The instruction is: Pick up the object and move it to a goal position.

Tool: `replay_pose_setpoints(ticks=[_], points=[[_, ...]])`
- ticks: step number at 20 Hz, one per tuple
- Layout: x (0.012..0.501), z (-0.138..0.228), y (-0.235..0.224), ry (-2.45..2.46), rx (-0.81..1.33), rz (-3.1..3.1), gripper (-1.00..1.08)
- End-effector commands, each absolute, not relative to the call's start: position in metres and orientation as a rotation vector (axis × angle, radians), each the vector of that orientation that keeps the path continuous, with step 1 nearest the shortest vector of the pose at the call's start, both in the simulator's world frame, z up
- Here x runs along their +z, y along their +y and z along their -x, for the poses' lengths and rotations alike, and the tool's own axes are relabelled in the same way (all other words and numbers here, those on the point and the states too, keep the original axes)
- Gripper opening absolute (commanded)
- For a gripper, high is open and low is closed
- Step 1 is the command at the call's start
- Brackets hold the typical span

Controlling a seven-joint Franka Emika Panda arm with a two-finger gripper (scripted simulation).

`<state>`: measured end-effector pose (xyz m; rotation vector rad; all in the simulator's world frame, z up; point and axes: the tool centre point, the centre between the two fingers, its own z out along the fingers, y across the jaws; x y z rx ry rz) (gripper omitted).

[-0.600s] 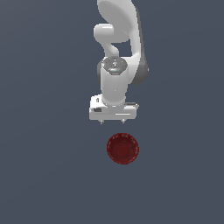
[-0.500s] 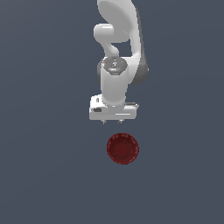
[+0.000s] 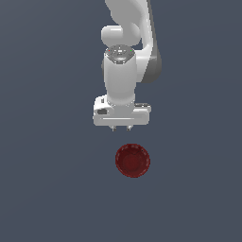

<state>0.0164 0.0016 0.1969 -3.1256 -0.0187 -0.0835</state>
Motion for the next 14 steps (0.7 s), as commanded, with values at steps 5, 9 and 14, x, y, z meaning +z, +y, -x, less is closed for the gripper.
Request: replay_pose_setpoints(ticks=[5,9,14], points=[[0.271,-0.034,-0.001,0.053,-0.254,3.061,0.28],[0.338,-0.043,-0.004,0.104,-0.399,3.008,0.28],[0.430,-0.043,-0.005,0.154,-0.590,2.942,0.28]])
